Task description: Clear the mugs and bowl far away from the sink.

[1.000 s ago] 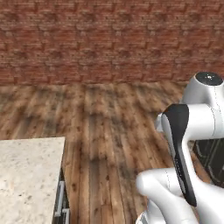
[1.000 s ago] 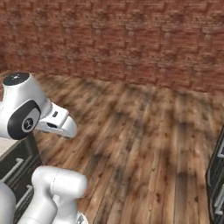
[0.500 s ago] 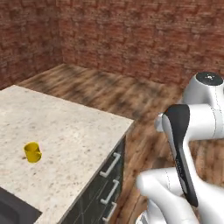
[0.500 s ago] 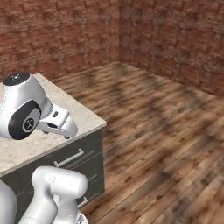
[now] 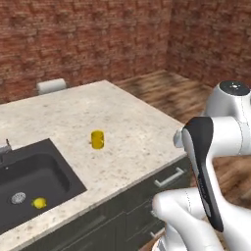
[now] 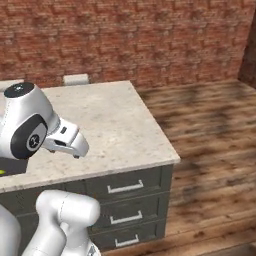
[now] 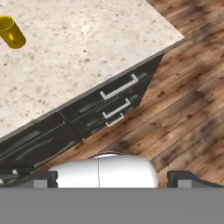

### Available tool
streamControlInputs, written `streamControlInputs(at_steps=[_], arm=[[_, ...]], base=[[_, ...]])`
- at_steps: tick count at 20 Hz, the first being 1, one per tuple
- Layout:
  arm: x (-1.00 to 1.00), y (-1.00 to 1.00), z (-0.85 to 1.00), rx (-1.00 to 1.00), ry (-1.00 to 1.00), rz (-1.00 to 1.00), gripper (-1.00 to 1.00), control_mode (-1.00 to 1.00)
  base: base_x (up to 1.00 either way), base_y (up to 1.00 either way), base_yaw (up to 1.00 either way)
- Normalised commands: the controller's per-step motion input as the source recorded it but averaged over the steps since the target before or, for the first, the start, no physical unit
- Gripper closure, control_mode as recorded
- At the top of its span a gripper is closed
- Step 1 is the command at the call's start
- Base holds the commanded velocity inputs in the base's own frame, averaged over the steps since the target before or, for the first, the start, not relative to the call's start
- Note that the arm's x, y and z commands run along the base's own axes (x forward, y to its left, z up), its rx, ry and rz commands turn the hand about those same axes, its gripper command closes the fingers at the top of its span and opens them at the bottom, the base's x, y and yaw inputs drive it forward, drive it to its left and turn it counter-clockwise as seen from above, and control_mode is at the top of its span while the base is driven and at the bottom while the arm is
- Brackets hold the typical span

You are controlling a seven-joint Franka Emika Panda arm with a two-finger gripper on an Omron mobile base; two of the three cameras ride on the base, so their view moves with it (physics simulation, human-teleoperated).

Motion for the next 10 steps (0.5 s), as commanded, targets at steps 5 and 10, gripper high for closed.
streamControlInputs(at_steps=[5,10], arm=[[0.0,0.0,0.0,0.0,0.0,0.0,-1.0,1.0],[0.0,0.0,0.0,0.0,0.0,0.0,-1.0,1.0]], base=[[0.24,0.0,0.64],[0.69,0.0,0.47]])
